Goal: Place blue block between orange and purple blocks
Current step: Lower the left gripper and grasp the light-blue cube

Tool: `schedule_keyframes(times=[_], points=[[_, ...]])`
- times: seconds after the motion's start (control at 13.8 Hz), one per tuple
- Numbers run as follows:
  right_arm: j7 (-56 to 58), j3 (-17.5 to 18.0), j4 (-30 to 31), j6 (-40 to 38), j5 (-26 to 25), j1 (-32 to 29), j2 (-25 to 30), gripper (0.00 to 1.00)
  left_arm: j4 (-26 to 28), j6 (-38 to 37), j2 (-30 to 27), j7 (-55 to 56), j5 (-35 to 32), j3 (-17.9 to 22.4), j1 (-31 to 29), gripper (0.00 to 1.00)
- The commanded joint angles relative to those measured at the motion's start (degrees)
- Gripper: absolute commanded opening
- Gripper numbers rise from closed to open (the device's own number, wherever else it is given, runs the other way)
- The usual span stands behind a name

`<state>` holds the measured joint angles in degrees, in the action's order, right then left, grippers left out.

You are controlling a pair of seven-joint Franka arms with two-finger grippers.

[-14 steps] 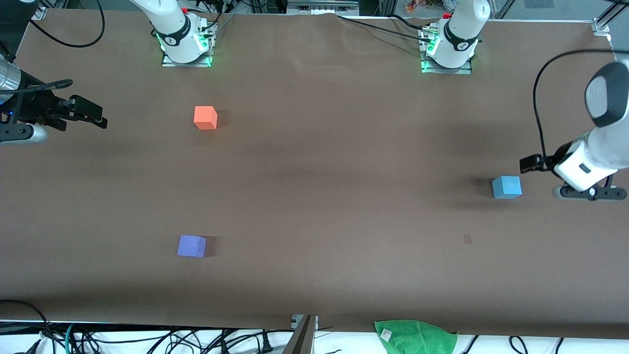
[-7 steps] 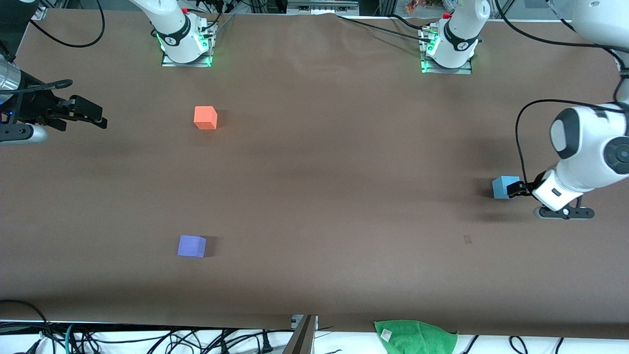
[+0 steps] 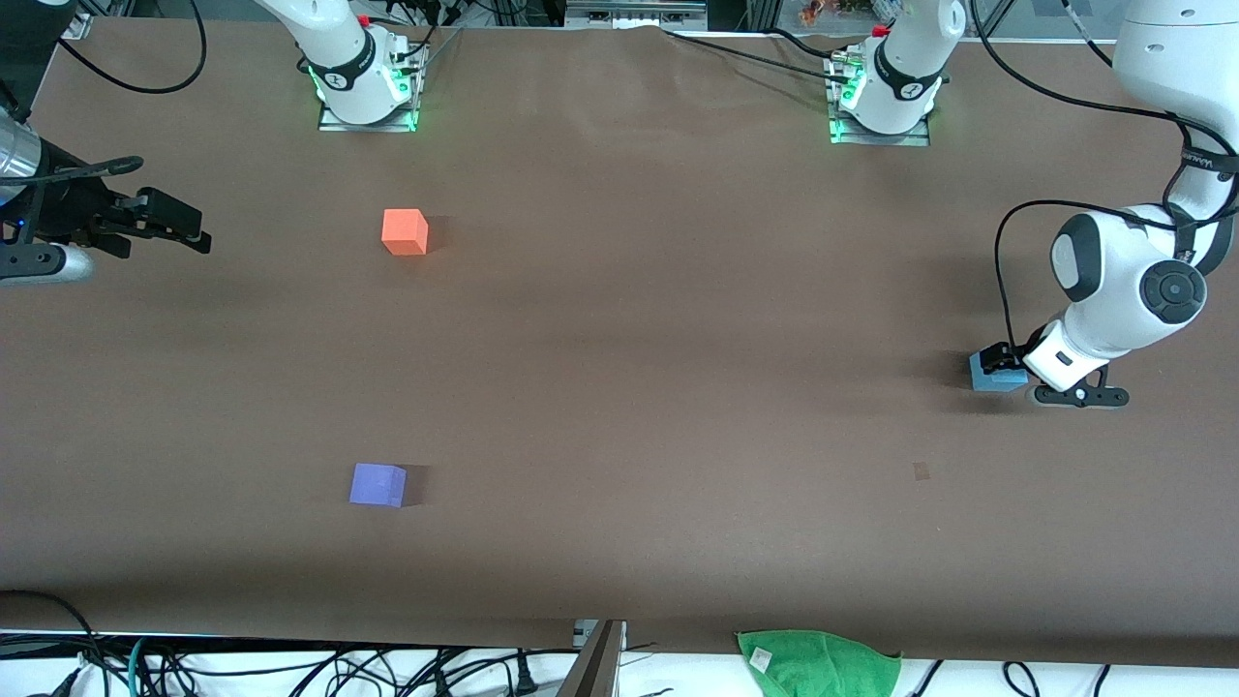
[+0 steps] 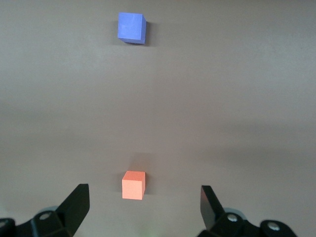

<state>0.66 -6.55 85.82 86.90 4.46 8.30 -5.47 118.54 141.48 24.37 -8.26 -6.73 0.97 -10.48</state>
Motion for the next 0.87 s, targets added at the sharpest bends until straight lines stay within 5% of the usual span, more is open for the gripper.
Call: schedule_keyframes(times=[0.0,0.36,0.58,0.65,0.8], points=[[0.74,0.75,1.28,0.46,0.29,-0.92,1.34,0.99,0.37,0.55,0.59,-2.28,-1.0,-0.53,-0.51,1.0],[0.74,0.75,1.28,0.46,0.29,-0.92,1.34,0.99,0.37,3.36,3.58,-4.48,-1.0,-0.61,-1.3,0.96],[0.74,0.66,1.28,0.55,0.37,-0.92,1.34,0.99,0.11,3.28,3.58,-4.48,-0.83,-0.61,-1.3,0.35],[0.74,0.66,1.28,0.55,0.37,-0.92,1.34,0.99,0.11,3.28,3.58,-4.48,-0.83,-0.61,-1.21,0.23],[0.74,0.66,1.28,0.63,0.37,-1.01,1.34,0.99,-0.33,3.01,3.15,-4.48,-0.83,-0.7,-1.21,0.14]])
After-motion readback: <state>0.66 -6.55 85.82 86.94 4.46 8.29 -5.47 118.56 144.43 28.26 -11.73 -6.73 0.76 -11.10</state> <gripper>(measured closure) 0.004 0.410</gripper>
